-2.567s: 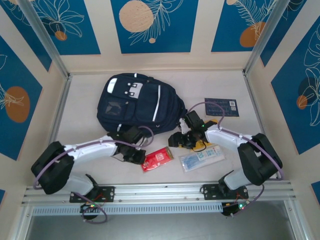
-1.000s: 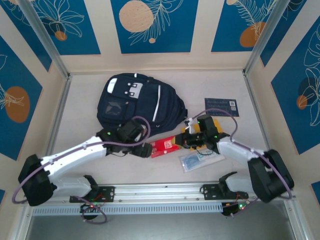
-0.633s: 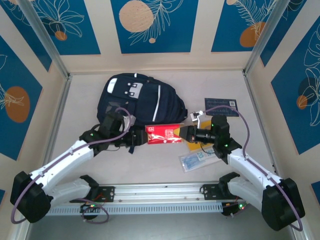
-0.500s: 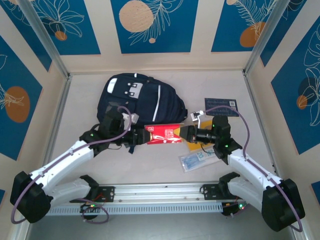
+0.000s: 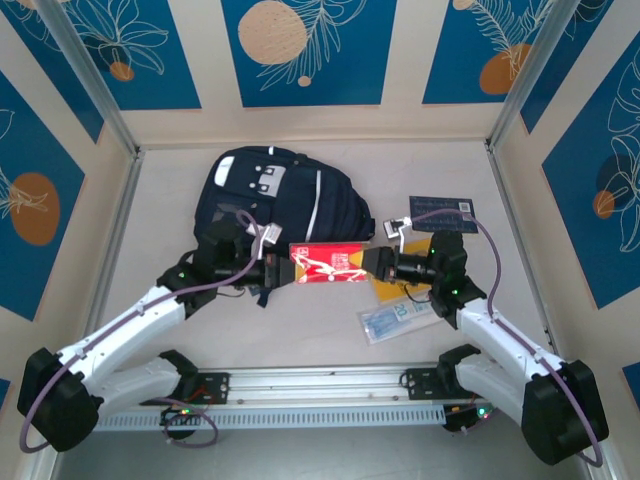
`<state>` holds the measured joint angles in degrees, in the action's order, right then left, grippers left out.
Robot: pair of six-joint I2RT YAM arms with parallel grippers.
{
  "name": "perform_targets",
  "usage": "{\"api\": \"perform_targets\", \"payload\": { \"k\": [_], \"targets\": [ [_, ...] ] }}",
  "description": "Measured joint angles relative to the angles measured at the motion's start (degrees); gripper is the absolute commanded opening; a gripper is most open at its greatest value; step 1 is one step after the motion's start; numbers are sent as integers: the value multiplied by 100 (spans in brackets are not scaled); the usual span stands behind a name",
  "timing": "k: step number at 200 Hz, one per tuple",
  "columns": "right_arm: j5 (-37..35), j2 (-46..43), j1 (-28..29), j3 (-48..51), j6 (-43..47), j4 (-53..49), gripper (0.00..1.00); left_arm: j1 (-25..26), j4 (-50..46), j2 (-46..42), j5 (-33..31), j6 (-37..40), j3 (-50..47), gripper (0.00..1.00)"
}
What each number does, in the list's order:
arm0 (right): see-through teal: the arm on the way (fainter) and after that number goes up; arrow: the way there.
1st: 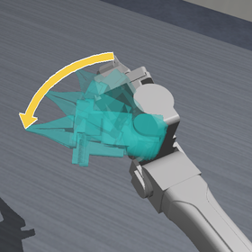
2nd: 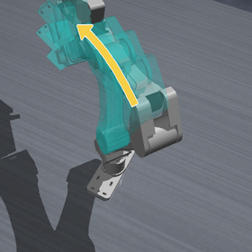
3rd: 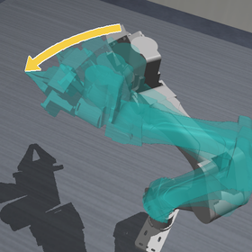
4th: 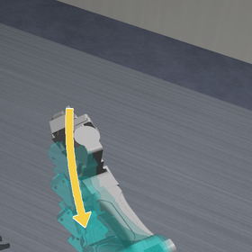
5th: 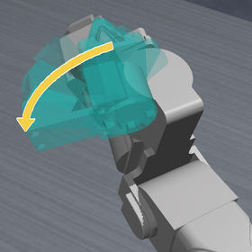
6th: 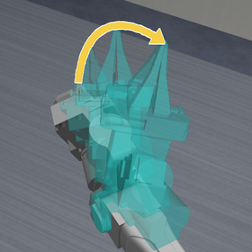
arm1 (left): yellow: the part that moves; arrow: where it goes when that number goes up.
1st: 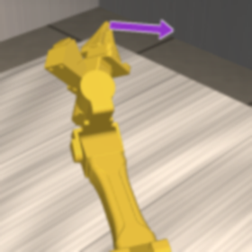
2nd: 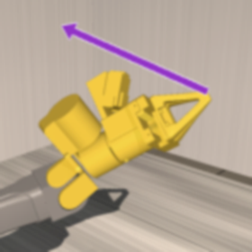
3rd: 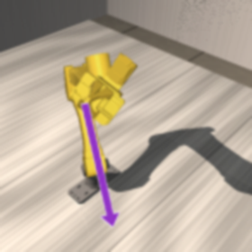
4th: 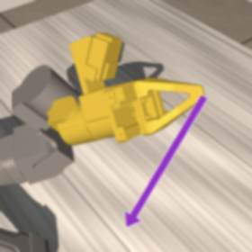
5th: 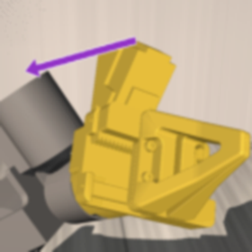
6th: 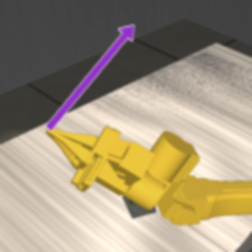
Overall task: Pack the student bag
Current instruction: Pass the loose stationery.
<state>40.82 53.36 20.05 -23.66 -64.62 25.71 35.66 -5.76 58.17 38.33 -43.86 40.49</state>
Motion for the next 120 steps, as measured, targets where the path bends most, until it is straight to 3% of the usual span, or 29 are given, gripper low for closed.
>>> {"api": "perform_targets", "payload": {
  "k": [33,46,80,120],
  "targets": [
    [234,0,-92,-17,39,-79,55,-17,184,-116,197,-22,-7,0],
    [424,11,-118,-33,11,-4,58,-37,192,-118,221,-24,-13,0],
    [881,138,-87,-107,-55,245,52,-87,258,-155,323,-79,-116,0],
    [1108,249,114,-173,-109,334,29,-96,461,-155,505,-129,-188,0]
  ]
}}
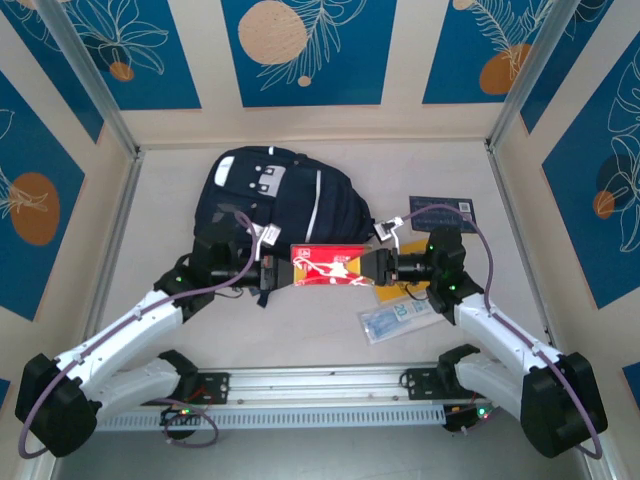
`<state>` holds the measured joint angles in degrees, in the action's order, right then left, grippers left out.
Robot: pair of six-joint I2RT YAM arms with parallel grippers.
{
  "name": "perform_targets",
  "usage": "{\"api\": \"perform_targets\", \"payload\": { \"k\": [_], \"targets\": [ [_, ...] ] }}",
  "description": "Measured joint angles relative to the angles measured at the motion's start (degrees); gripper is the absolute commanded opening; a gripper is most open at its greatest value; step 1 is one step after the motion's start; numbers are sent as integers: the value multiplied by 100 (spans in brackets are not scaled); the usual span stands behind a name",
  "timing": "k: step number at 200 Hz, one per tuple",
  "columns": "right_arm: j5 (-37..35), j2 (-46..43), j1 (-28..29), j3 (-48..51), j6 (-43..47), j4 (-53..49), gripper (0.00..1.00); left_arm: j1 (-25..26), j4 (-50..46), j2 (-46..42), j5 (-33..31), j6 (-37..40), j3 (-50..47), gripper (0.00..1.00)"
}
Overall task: Pack the student bag
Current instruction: Pass the loose stationery, then open the student bag at the center of the table.
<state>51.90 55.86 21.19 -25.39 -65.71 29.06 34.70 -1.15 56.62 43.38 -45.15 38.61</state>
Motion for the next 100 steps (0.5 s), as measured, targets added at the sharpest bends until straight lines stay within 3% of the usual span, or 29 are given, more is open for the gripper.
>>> {"api": "perform_targets", "payload": {
  "k": [26,33,42,61,83,100],
  "targets": [
    [-44,-39,-15,-2,26,-170,17,0,26,-2,33,11,0,1],
    [-90,-92,-48,0,61,-284,12,0,20,0,31,26,0,9],
    [-179,-210,-120,0,129,-476,7,2,-15,9,17,55,15,26],
    [-426,-647,-323,-2,341,-1051,6,-50,-358,101,-223,240,138,58],
    [-1292,-1154,-577,-173,844,-2284,6,-114,-1158,522,-723,522,649,67],
    [-2111,-1331,-610,-402,1257,-3322,6,-109,-1982,1246,-1316,922,1598,70]
  ]
}}
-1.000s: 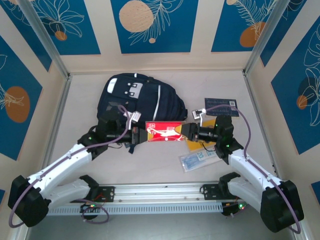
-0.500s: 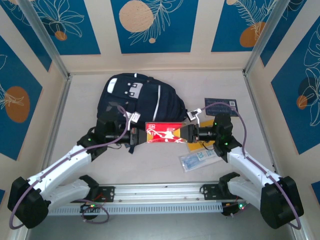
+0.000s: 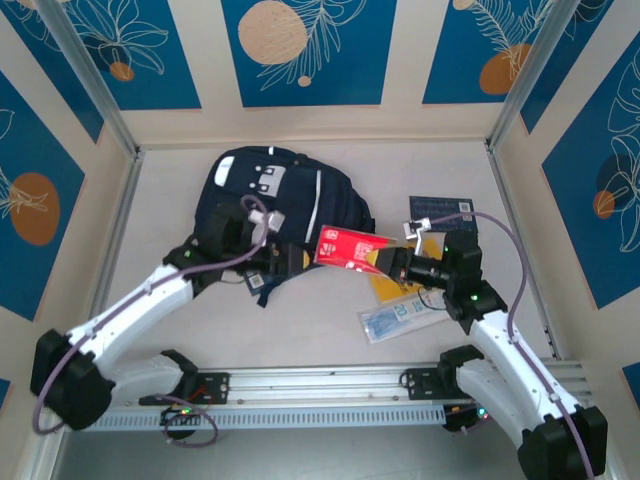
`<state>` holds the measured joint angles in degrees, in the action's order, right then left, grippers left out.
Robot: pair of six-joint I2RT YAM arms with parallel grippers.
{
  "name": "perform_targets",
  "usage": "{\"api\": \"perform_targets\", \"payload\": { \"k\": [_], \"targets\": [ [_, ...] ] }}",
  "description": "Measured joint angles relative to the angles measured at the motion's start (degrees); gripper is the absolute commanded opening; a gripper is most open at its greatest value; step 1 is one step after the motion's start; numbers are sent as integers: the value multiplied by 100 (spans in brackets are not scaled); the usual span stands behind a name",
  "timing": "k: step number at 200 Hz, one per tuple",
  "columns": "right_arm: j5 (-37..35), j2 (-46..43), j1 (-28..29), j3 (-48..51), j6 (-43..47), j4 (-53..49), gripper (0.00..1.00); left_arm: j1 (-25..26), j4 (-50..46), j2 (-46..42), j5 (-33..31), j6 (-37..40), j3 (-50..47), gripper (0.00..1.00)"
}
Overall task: Pack the student bag
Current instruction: Open the student bag at the center of the table.
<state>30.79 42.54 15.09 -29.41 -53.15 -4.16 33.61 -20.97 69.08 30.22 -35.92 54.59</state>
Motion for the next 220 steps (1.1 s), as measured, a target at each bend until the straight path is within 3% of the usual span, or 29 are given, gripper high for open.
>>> {"api": "perform_targets", "payload": {
  "k": [31,74,111,155,170,185,220],
  "targets": [
    [-944,-46,-90,-61,380,-1165,6,35,-1169,1561,-1292,393,2164,71],
    [-1456,-391,-125,26,496,-1834,6,103,-2391,3930,-2601,570,5045,71],
    [-1606,-673,-175,28,566,-2164,6,101,-3252,5707,-3202,920,7132,67],
    [-1648,-686,-212,28,588,-2367,6,46,-3523,6201,-2959,1071,7123,46],
    [-1648,-684,-214,28,586,-2374,6,26,-3447,6199,-2699,1093,6937,26],
    [-1648,-671,-223,28,584,-2369,6,9,-3351,6199,-2415,1093,6765,0],
    [-1652,-553,-249,15,586,-2358,6,-186,-3071,6102,-1858,1025,6424,0]
  ]
}}
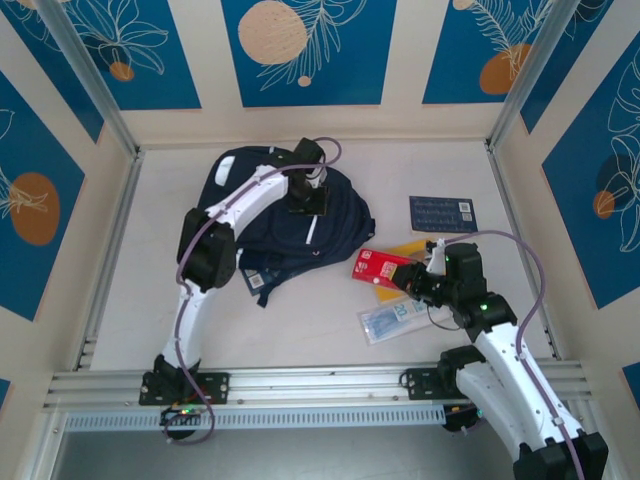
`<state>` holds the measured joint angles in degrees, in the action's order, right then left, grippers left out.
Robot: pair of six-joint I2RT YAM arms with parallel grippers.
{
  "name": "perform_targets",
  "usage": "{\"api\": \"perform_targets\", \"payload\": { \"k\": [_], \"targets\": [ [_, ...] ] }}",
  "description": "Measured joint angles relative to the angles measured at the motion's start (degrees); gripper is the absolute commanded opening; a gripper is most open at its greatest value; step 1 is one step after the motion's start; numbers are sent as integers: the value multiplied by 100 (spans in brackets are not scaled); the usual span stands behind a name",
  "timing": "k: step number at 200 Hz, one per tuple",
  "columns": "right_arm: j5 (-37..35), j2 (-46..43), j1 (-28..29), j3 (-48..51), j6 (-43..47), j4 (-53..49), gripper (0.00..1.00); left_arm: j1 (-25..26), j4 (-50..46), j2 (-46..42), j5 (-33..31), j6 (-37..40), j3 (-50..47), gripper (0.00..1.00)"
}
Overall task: Pack the student bag
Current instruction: Open the student bag at the center of the table.
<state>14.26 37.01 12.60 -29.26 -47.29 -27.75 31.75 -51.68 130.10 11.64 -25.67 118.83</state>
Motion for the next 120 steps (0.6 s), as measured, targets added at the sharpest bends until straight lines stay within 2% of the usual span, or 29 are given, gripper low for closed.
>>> {"api": "perform_targets", "payload": {
  "k": [25,77,120],
  "targets": [
    [-44,39,0,-61,0,-7,6,-166,400,-496,345,-90,-680,0],
    [-9,153,0,-85,-57,181,8,-428,483,-1943,782,-76,-1379,0],
    [487,258,2,-79,-289,1067,12,-566,448,-2719,964,22,-1646,0]
  ]
}}
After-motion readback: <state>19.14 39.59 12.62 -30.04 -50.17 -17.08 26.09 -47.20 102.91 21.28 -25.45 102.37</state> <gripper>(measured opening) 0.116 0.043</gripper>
